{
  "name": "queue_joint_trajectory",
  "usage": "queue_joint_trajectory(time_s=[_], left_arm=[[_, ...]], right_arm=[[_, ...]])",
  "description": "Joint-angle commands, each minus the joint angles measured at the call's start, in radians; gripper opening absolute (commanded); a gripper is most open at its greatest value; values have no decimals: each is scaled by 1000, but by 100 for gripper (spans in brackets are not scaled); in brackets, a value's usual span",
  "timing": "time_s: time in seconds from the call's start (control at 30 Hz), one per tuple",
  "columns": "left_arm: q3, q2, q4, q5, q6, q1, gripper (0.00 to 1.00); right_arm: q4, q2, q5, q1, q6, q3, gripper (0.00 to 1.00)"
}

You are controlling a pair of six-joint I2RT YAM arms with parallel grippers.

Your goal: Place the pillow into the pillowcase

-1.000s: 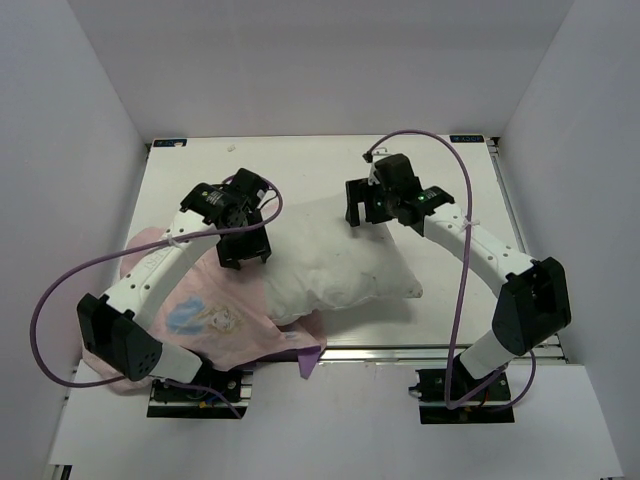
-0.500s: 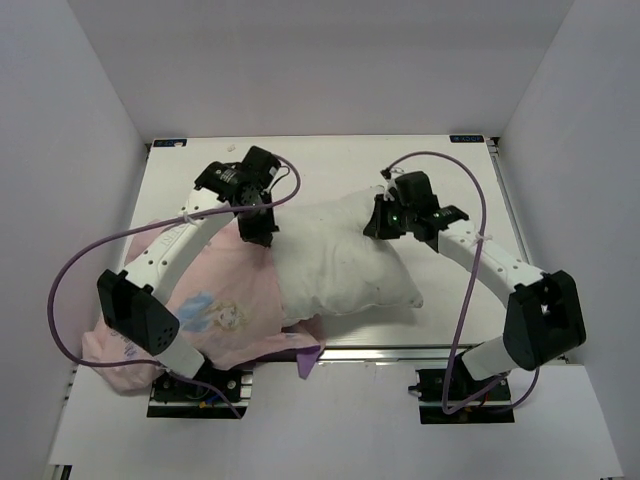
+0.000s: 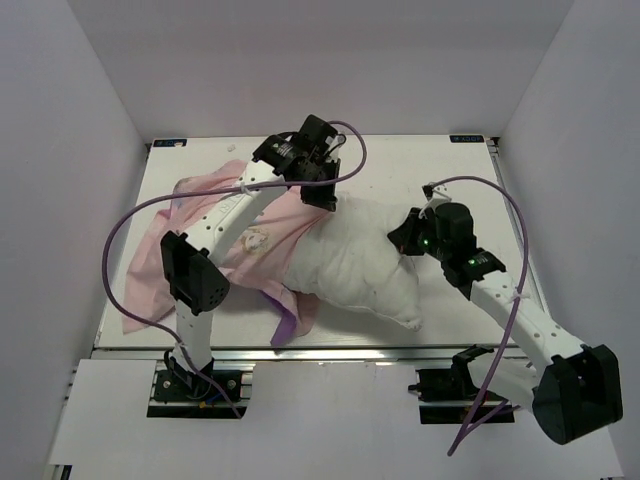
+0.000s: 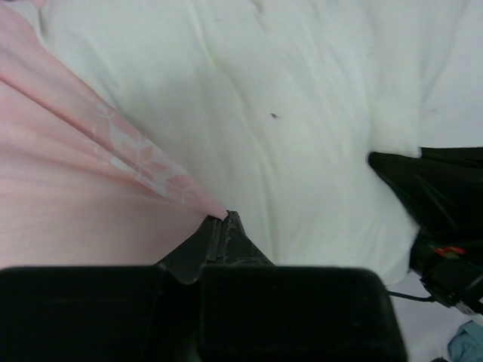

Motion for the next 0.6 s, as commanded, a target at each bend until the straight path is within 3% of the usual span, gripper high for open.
queue_joint_trajectory(time_s=[0.0, 0.1, 0.23, 0.37, 0.4, 0.57], left_arm=[[33, -127, 161, 173, 14, -34, 0], [-39, -225, 207, 201, 8, -39, 0], [-147, -346, 309, 217, -10, -41, 0], [-101, -356, 320, 197, 9, -41, 0], [-89, -353, 321, 200, 22, -41, 0], [-119, -315, 304, 114, 55, -41, 0]], right_arm=[[326, -55, -85, 16, 43, -65, 0], [455, -113, 25, 26, 35, -120, 0], [745, -172, 100, 165, -11, -215, 0], [931, -127, 363, 375, -229, -209, 0], [1047, -115, 400, 409, -244, -212, 0], [1190, -3, 587, 469, -362, -163, 0]])
